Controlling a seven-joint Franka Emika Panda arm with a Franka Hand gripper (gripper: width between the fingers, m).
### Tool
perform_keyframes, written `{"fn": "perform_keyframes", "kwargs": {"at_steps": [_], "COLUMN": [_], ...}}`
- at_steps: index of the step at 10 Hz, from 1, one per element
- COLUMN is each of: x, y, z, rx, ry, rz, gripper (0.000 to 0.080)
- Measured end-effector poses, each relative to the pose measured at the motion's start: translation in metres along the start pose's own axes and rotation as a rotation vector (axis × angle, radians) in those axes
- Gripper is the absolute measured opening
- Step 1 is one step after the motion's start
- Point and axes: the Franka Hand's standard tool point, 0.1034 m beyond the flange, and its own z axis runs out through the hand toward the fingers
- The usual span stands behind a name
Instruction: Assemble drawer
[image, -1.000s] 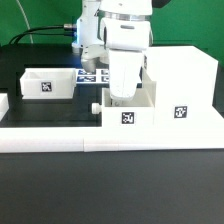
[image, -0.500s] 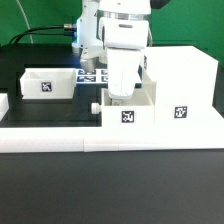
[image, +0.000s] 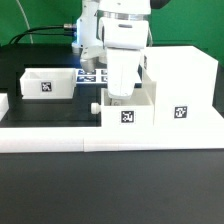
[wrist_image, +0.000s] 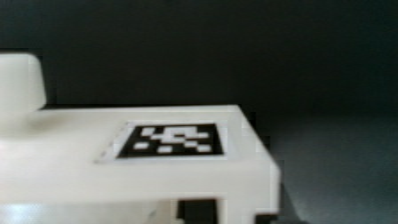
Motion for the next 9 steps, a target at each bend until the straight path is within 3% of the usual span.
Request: {"fn": "perform_keyframes", "kwargs": {"at_steps": [2,9], "x": [-0.0013,0.0030], "y": [-0.0005,-0.0016], "z": [-0.0002,0.0001], "rx": [0.017,0.015], "ry": [-0.007,-0.009], "rz": [-0.001,-0.024], "gripper": [0.0042,0.0042]}}
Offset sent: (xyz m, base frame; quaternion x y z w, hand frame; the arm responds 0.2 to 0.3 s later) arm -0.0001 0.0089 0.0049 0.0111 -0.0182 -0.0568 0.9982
